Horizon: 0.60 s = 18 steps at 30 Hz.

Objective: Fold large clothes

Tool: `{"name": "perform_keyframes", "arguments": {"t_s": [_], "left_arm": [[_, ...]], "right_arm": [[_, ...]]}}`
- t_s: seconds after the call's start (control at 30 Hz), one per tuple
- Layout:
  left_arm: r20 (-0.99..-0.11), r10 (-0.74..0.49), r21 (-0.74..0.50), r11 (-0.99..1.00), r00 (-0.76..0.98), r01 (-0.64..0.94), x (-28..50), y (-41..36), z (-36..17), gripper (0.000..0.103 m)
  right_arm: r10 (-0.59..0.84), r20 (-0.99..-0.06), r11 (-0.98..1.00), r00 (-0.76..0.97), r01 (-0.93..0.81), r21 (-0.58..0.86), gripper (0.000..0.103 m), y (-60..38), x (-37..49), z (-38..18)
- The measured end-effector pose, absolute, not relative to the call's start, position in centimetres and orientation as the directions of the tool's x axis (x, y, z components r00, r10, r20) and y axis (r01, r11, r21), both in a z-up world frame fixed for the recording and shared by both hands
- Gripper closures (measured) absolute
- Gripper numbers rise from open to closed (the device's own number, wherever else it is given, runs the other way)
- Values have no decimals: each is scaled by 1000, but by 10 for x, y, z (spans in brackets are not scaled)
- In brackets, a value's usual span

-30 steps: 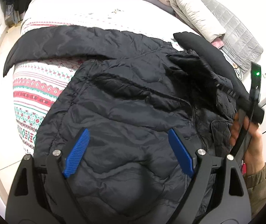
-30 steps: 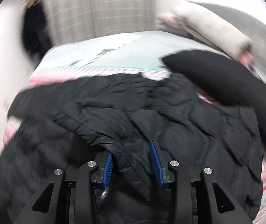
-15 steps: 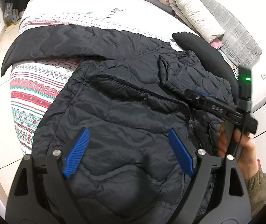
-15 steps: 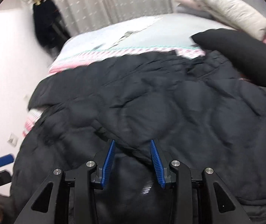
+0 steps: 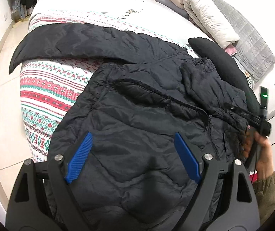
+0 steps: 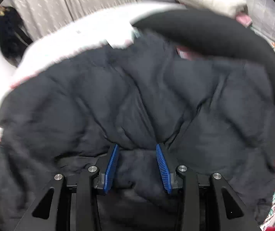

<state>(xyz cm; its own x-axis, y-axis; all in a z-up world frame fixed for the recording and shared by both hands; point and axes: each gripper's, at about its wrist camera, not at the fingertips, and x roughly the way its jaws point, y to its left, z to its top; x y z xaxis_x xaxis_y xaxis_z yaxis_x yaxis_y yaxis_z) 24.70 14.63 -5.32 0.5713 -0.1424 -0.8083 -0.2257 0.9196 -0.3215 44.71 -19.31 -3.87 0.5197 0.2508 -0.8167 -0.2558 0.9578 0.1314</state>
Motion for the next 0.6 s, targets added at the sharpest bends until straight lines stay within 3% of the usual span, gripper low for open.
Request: {"name": "perform_keyframes", "arguments": {"t_s": [0.07,0.13,0.2,0.3,0.43,0.47,0.6], "left_arm": [[-804,-140,-325,918,577,-230,246,147,-51,16],[-803,-124,-311,922,583,-231,246,148,-50,16],[-805,-119,-308,921,581,-237,247,152,-50,16],[-798,-122,-334,904,590,-266,248,168,-46,16],[-771,-83,-376,860,632,-346,257,214,-33,16],[-763,-50,-381,840,645,-385,260,232,-31,16],[-774,-50,-454,739,632,-498,271,299,-50,16]], "right_arm": [[278,-794,949,541,-282,141,55,-193,437,-23],[274,-833,943,480,-303,135,50,-189,435,-33],[212,-886,946,412,-316,80,49,-184,434,-58],[186,-877,939,443,-344,26,49,-181,430,-54],[359,-778,924,515,-314,218,48,-196,414,-2],[372,-766,923,525,-296,246,43,-201,409,8],[418,-767,908,487,-263,328,37,-209,401,19]]}}
